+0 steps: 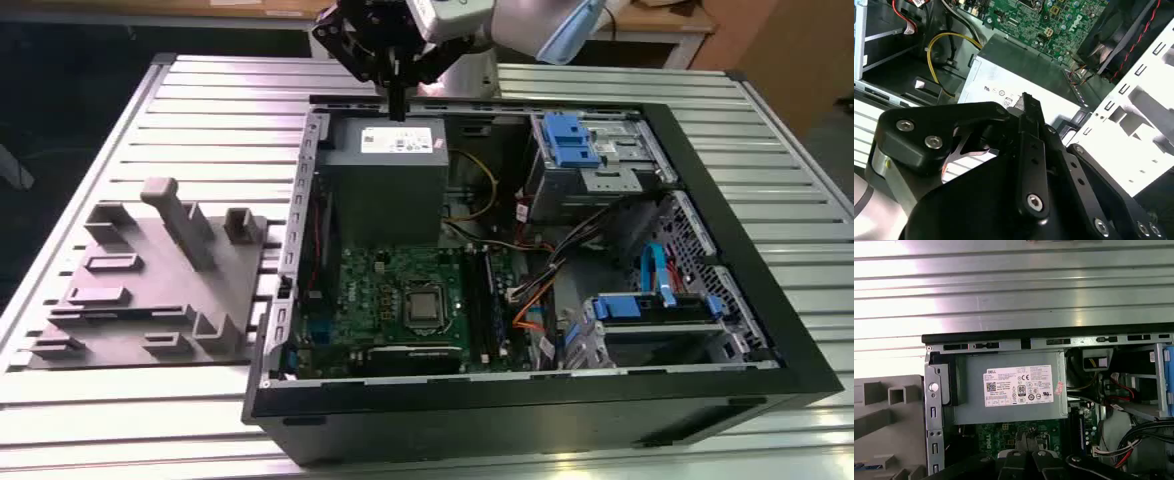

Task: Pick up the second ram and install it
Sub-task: 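Reach for the second ram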

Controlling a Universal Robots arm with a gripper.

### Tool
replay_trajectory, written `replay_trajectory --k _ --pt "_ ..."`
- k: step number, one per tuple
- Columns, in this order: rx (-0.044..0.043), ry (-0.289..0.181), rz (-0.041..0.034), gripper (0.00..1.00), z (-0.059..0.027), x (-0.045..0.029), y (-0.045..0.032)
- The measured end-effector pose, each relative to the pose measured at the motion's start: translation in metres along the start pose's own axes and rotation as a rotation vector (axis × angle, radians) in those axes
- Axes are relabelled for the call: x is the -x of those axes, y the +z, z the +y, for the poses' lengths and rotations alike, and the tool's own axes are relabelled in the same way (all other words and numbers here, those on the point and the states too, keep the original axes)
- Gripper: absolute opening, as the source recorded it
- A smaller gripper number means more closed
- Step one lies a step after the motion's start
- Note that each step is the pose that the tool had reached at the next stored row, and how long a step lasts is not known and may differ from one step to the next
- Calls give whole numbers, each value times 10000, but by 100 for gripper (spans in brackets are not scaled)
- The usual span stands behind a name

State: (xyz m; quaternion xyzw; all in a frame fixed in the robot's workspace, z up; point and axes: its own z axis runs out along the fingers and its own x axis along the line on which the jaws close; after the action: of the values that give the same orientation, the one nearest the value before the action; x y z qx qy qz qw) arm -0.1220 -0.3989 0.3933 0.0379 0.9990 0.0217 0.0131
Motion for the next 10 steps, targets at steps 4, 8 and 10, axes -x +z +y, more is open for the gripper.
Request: replay_trajectory --k 4,8,10 --pt "0 0 0 10 0 0 0" --pt "0 0 0 10 0 -1 0" --pt "-1 1 0 10 -1 -9 -1"
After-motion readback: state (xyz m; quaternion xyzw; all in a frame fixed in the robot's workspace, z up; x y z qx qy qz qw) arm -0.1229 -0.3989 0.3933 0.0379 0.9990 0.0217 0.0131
